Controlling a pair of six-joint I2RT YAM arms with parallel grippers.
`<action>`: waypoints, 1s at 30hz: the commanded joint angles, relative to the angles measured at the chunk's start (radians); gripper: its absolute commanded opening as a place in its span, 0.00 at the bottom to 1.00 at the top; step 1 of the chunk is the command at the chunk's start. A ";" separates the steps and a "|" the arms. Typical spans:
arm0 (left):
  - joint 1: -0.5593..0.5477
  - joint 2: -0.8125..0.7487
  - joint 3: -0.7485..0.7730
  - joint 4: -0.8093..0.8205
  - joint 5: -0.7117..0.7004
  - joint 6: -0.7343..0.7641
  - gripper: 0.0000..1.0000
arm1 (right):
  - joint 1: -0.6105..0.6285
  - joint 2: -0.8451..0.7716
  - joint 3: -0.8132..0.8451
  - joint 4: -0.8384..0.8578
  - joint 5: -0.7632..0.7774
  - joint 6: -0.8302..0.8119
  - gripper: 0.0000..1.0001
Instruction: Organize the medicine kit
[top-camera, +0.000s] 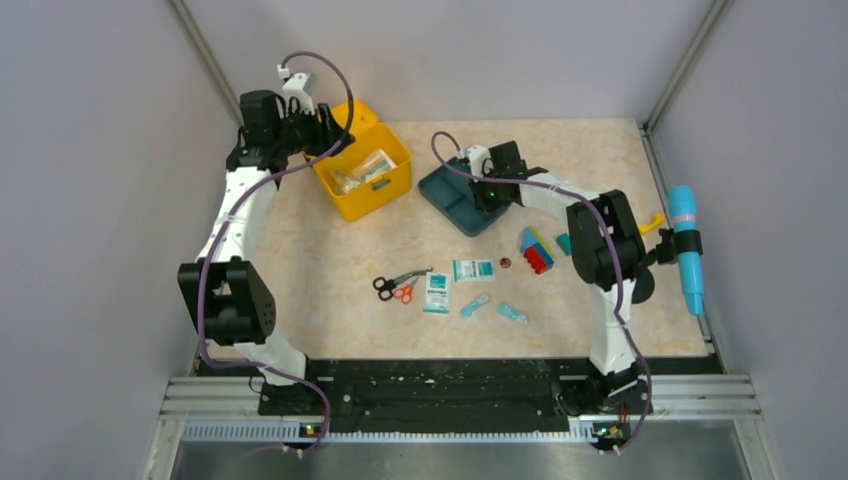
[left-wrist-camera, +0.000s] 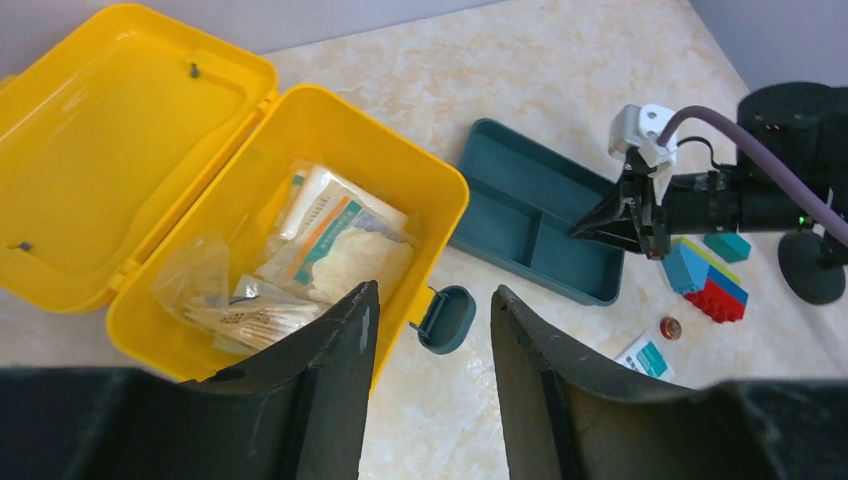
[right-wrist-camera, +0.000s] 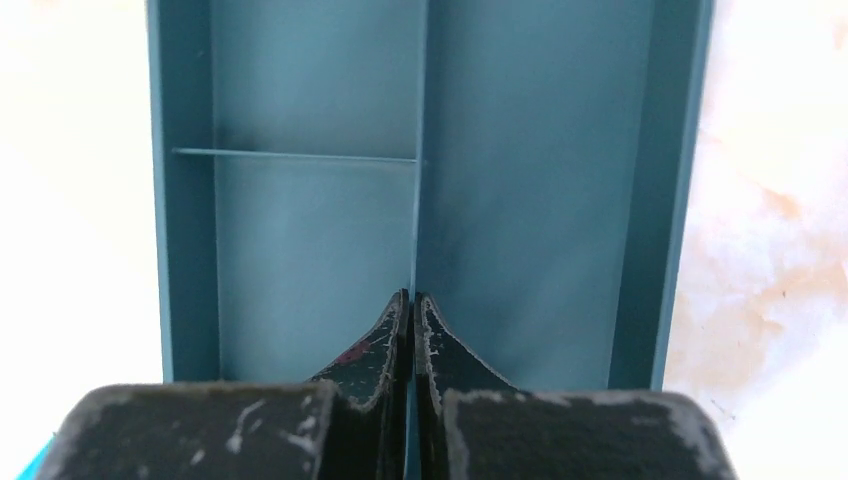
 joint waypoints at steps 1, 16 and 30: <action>0.000 -0.048 -0.019 0.053 0.137 0.071 0.50 | -0.002 -0.090 -0.034 -0.042 -0.165 -0.278 0.00; 0.006 -0.048 -0.089 0.057 0.208 0.075 0.47 | 0.049 -0.068 -0.018 -0.178 -0.327 -1.016 0.05; -0.028 -0.057 -0.169 0.005 0.364 0.339 0.49 | 0.014 -0.337 -0.110 -0.084 -0.417 -0.846 0.46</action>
